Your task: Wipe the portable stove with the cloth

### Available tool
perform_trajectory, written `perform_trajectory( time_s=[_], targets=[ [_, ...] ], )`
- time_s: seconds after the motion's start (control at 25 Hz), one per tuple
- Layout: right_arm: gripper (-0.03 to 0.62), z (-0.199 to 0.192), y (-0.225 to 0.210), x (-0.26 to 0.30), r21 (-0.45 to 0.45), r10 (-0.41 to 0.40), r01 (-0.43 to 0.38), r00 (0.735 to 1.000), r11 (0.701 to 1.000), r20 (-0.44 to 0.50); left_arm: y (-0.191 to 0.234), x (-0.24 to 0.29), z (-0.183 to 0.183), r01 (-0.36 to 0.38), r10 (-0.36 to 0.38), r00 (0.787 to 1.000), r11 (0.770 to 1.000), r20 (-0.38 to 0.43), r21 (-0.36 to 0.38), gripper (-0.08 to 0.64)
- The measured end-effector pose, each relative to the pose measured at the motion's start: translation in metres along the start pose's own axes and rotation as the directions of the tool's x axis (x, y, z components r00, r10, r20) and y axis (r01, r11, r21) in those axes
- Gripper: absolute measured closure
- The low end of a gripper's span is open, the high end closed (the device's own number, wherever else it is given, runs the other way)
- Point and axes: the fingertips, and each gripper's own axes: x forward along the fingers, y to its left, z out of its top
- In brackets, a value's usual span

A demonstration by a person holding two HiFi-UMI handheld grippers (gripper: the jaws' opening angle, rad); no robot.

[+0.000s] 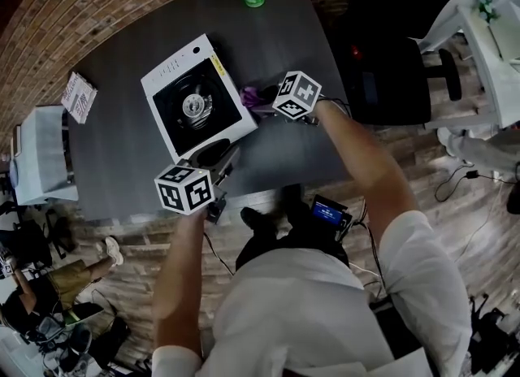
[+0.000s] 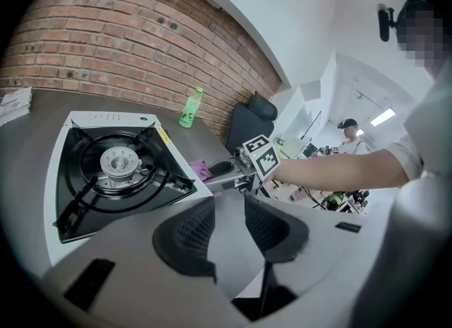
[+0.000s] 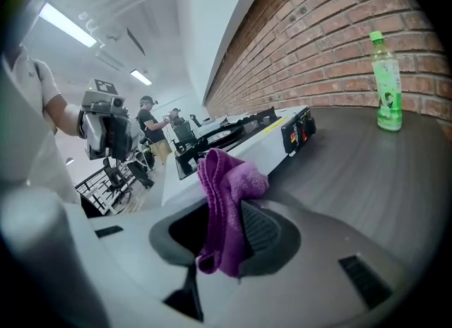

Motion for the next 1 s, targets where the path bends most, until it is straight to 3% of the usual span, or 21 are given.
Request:
perform_trajectory(
  time_s=[0.36, 1.0],
  targets=[
    [0.476, -0.022, 0.026, -0.009, 0.030, 0.015, -0.013, 0.998, 0.999, -0.064, 0.001, -0.013, -0.009, 0.043, -0.043, 0.999, 0.999, 0.013, -0.007, 0.423],
    [0.474, -0.055, 0.070, -0.026, 0.011, -0.056, 0.060, 0.976, 0.998, -0.211, 0.004, -0.038, -0.016, 0.115, -0.115, 0.992, 0.993, 0.046, -0.004, 0.423]
  ],
)
